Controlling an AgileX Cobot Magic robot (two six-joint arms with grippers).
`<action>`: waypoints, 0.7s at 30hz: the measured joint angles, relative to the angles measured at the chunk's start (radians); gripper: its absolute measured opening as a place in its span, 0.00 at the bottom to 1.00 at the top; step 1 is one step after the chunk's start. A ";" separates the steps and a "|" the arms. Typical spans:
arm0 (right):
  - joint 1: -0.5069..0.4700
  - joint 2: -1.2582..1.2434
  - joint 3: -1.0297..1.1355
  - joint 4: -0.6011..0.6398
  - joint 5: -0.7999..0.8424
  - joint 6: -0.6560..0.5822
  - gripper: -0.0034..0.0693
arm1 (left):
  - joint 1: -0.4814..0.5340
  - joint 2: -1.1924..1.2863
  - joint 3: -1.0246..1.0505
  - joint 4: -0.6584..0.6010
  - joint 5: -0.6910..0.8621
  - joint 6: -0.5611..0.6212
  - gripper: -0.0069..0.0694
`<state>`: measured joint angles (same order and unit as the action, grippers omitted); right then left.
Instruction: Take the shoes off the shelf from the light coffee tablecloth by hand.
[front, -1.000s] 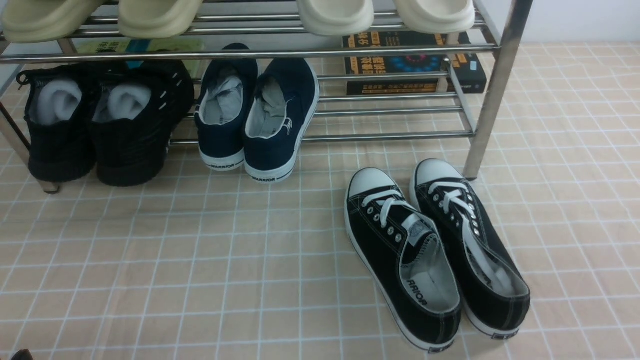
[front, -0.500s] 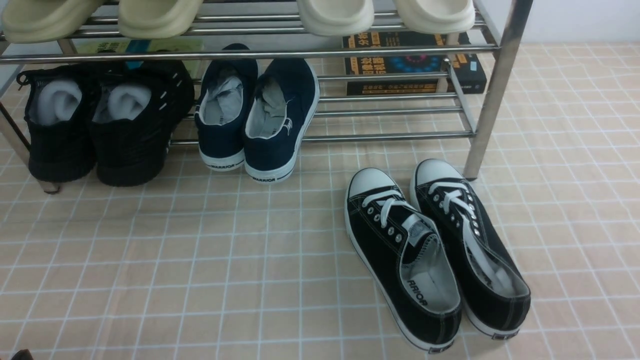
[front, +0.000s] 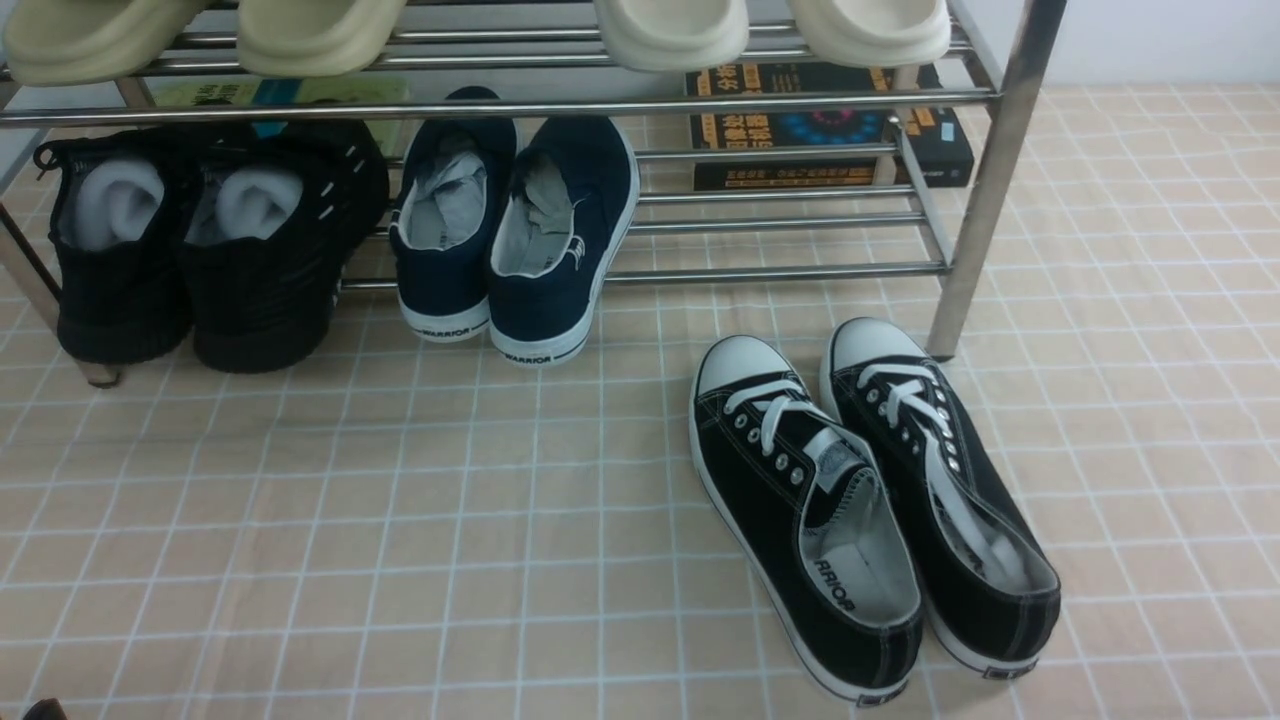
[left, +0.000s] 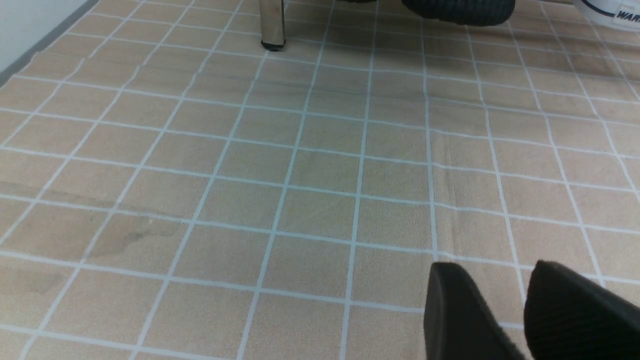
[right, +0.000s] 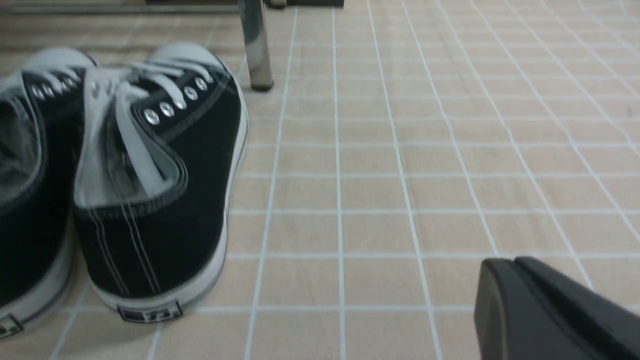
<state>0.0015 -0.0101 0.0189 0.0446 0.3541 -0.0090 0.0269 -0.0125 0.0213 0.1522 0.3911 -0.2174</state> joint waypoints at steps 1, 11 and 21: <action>0.000 -0.001 0.000 -0.006 0.003 0.000 0.08 | 0.000 0.000 0.000 0.000 0.000 0.000 0.41; -0.032 -0.001 -0.004 -0.036 0.033 0.000 0.09 | 0.000 0.000 0.000 0.000 0.000 0.000 0.41; -0.041 -0.001 -0.004 -0.038 0.033 0.000 0.11 | 0.000 0.000 0.000 0.000 0.000 0.000 0.41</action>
<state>-0.0394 -0.0109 0.0146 0.0064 0.3871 -0.0090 0.0269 -0.0125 0.0213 0.1522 0.3911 -0.2174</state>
